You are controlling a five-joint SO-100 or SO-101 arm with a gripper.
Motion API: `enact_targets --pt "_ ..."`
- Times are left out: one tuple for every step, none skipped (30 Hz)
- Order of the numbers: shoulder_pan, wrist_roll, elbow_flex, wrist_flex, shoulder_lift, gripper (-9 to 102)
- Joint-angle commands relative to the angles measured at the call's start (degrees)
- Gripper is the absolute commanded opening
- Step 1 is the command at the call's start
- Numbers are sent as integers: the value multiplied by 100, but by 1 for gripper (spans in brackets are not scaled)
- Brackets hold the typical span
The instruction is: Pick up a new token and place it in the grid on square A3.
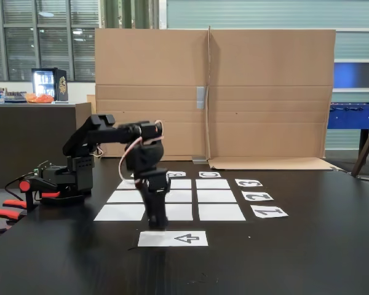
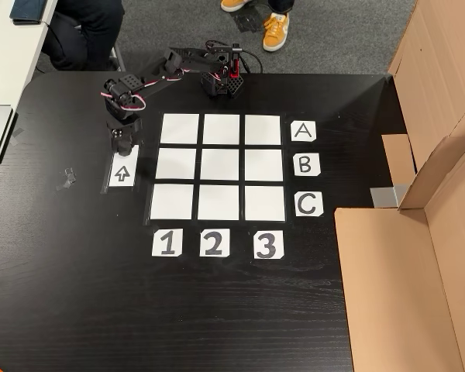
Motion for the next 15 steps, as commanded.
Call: enact_targets --pt "-114 44 -158 167 738 11" --pt "-149 44 -158 229 844 11" --pt "-193 44 -158 308 967 11" --pt "-237 44 -158 396 1090 11" --pt "-290 44 -158 483 1213 10" --pt "-343 44 -158 554 1345 10" --pt "-404 35 -123 615 1494 10" --pt "-466 26 -88 677 1644 10" --pt "-536 9 -9 694 1811 10" --pt "-606 -18 123 703 2013 10" --pt "-677 -53 246 703 2224 10" --pt "-756 -88 369 703 2426 10" --pt "-844 -141 492 703 2628 10" --pt "-949 -193 624 703 2830 10" --pt "-1063 -281 782 703 3032 10"
